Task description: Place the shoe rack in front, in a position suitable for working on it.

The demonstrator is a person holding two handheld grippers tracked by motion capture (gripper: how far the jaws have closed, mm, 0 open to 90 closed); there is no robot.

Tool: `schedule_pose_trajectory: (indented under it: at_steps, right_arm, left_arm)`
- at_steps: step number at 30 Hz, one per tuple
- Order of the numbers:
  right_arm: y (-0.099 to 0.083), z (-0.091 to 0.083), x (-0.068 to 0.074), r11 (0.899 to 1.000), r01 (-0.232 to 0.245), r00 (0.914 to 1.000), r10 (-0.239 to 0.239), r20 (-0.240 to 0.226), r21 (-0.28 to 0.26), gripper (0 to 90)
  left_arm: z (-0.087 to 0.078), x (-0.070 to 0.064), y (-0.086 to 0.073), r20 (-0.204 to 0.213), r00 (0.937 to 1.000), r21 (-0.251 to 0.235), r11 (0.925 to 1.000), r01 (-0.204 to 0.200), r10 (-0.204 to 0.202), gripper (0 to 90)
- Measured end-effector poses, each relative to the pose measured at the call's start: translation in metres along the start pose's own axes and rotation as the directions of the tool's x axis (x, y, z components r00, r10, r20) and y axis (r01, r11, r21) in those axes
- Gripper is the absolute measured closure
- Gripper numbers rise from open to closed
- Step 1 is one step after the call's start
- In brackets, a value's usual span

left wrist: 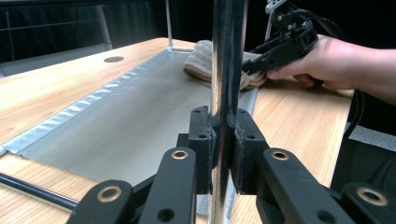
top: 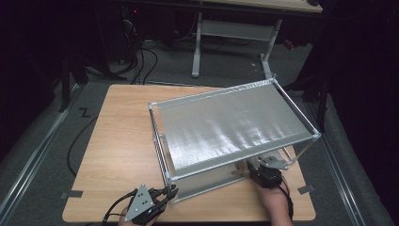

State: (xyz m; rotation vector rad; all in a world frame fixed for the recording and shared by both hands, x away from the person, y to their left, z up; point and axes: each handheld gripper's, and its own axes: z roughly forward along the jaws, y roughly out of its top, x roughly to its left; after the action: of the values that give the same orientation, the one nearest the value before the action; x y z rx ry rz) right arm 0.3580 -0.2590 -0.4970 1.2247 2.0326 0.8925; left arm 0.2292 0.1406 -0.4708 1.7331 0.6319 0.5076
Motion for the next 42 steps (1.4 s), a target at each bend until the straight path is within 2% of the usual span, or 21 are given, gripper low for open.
schedule_pose_trajectory:
  at_steps: [3, 7, 9, 10, 18, 21, 23, 26, 31, 34, 42]
  right_arm:
    - [-0.004, -0.003, -0.016, 0.999, -0.038, 0.9982, 0.038, 0.047, 0.009, 53.1]
    - [-0.008, -0.005, -0.031, 0.999, -0.045, 0.9945, 0.044, 0.095, 0.006, 52.7]
    - [-0.009, -0.006, -0.037, 1.000, -0.029, 0.9919, 0.027, 0.124, 0.012, 52.4]
    - [-0.011, -0.007, -0.042, 0.999, -0.039, 0.9898, 0.037, 0.138, 0.010, 52.2]
    - [-0.020, -0.015, -0.062, 0.998, -0.065, 0.9798, 0.061, 0.190, 0.011, 52.2]
    - [-0.022, -0.015, -0.065, 0.997, -0.075, 0.9776, 0.072, 0.198, 0.005, 52.4]
    - [-0.022, -0.015, -0.064, 0.998, -0.058, 0.9744, 0.055, 0.218, 0.005, 52.6]
    - [-0.022, -0.015, -0.065, 0.998, -0.059, 0.9749, 0.058, 0.215, 0.000, 53.9]
    - [-0.023, -0.015, -0.067, 0.995, -0.103, 0.9792, 0.102, 0.176, -0.003, 55.9]
    - [-0.024, -0.015, -0.067, 0.994, -0.113, 0.9804, 0.112, 0.162, -0.002, 55.9]
    - [-0.023, -0.014, -0.065, 0.993, -0.115, 0.9824, 0.114, 0.148, 0.002, 56.1]
  left_arm:
    - [0.000, 0.000, 0.000, 0.000, 1.0000, 0.000, 1.0000, 0.001, -0.001, 80.3]
    - [-0.001, 0.000, 0.000, -0.001, 1.0000, -0.001, 1.0000, 0.001, -0.001, 80.4]
    - [-0.002, 0.000, 0.000, -0.003, 1.0000, 0.001, 1.0000, 0.001, -0.001, 80.3]
    - [-0.002, 0.000, 0.000, -0.005, 1.0000, 0.003, 1.0000, 0.001, -0.001, 80.3]
    - [-0.009, 0.001, -0.001, -0.016, 0.9999, 0.013, 0.9999, 0.000, 0.000, 80.4]
    - [-0.009, 0.001, -0.001, -0.017, 0.9999, 0.013, 0.9999, 0.002, -0.001, 80.3]
    - [-0.009, 0.001, -0.001, -0.011, 0.9999, 0.012, 0.9999, 0.004, -0.003, 80.3]
    - [-0.009, 0.001, -0.001, -0.011, 0.9999, 0.010, 0.9999, 0.006, -0.006, 80.3]
    - [-0.008, 0.001, -0.001, -0.009, 0.9999, 0.007, 0.9999, 0.012, -0.012, 80.3]
    - [-0.008, 0.000, -0.001, -0.006, 0.9999, 0.009, 0.9999, 0.008, -0.008, 80.4]
    - [-0.007, 0.001, -0.001, -0.004, 0.9999, 0.004, 0.9999, 0.012, -0.012, 80.4]
